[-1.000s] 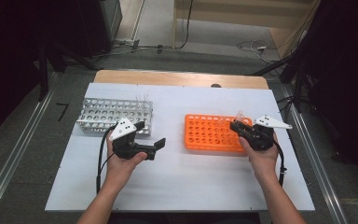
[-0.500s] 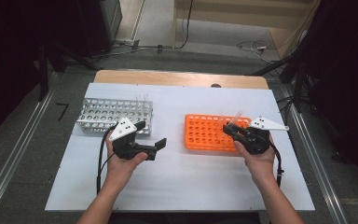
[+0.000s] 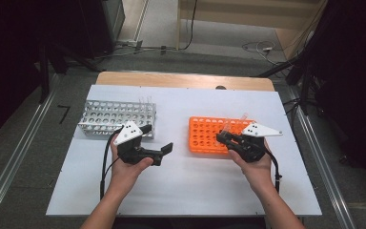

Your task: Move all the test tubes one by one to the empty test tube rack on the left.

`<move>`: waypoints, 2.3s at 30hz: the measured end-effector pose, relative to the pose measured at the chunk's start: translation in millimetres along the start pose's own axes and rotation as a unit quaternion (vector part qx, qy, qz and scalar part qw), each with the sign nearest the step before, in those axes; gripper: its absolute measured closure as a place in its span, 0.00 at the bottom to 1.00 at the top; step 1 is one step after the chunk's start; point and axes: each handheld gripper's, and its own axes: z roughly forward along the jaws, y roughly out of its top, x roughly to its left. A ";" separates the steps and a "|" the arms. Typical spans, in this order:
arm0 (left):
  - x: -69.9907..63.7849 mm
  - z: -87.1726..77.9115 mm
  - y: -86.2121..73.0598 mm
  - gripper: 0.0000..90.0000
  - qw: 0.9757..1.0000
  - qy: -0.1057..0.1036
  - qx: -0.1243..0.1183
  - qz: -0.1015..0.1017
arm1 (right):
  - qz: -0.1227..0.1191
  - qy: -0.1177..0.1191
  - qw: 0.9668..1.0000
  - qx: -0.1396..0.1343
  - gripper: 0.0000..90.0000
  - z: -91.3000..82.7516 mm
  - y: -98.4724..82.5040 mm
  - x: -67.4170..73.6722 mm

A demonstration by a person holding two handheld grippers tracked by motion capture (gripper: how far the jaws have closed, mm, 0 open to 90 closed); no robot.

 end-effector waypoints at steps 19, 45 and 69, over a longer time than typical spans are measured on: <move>-16.2 4.5 5.5 0.09 1.000 -0.030 -0.001 -0.001 | -0.032 0.038 0.998 0.025 0.82 18.6 -2.9 33.1; -49.6 22.6 4.8 0.59 0.995 -0.089 0.024 0.029 | -0.086 0.069 0.992 0.053 0.82 37.4 -4.3 77.6; -55.4 24.6 1.5 0.83 0.994 -0.082 0.031 0.061 | -0.103 0.083 0.990 0.058 0.82 39.0 -3.8 88.7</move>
